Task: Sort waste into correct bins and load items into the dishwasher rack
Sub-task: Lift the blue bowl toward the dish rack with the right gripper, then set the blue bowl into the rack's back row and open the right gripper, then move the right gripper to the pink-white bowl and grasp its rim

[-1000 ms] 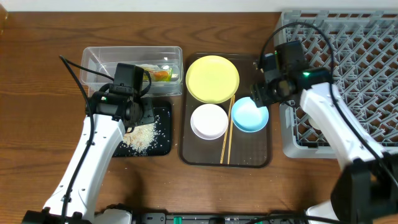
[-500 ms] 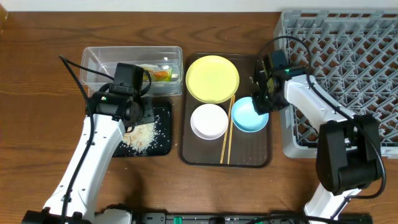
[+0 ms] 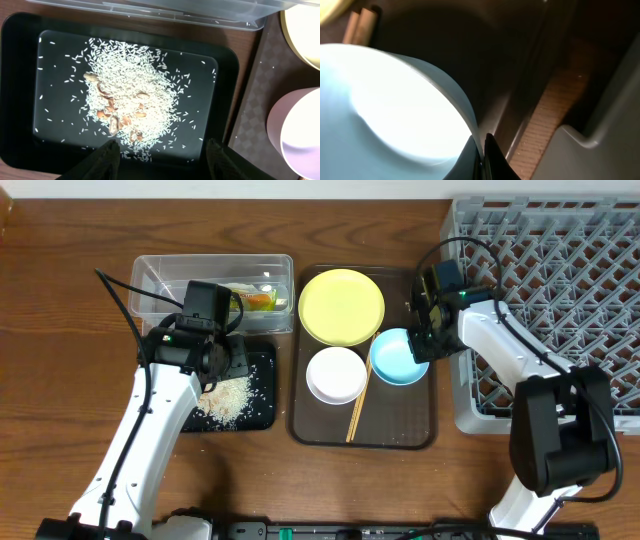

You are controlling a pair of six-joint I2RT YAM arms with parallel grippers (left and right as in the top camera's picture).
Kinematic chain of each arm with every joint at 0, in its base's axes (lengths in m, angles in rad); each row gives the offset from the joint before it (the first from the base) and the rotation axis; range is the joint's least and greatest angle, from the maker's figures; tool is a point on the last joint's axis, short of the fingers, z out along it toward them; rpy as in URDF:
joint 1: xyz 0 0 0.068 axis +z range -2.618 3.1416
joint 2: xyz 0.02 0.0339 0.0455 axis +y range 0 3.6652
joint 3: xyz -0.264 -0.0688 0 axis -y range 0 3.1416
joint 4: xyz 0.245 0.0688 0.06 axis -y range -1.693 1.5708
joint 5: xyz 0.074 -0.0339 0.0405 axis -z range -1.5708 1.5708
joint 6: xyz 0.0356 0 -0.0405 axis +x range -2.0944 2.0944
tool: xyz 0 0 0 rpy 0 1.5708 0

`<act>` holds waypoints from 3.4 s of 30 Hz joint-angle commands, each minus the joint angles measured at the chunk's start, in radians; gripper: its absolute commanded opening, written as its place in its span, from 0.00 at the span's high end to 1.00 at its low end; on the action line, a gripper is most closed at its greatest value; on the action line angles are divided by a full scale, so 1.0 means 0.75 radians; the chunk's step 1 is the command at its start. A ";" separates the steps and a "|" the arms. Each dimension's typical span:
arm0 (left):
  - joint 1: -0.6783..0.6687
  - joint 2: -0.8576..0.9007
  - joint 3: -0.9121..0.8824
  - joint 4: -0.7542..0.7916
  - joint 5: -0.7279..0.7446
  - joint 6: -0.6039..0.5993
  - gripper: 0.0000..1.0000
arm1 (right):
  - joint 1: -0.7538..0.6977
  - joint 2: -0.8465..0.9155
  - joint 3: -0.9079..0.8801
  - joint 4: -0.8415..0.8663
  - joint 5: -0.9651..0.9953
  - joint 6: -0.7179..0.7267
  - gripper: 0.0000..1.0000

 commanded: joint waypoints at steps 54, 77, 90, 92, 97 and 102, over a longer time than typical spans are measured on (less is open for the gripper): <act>0.004 0.001 -0.003 0.007 -0.008 -0.013 0.41 | -0.241 0.265 0.016 1.949 1.045 -0.937 0.99; 0.004 0.001 -0.003 0.008 -0.005 -0.037 0.40 | -0.067 0.235 0.016 1.339 1.167 -0.496 0.75; 0.004 0.001 -0.003 0.015 -0.005 -0.037 0.40 | -0.039 -0.118 0.016 0.806 0.655 -0.209 0.13; 0.004 0.000 -0.003 0.016 -0.005 -0.037 0.40 | -0.027 -0.183 0.016 0.711 0.469 -0.209 0.12; 0.004 0.001 -0.003 0.016 -0.005 -0.037 0.40 | 0.014 -0.284 0.016 0.509 -0.047 -0.148 0.25; 0.005 0.000 -0.003 0.005 -0.005 -0.037 0.40 | 0.084 -0.282 0.014 0.311 -0.389 -0.027 0.26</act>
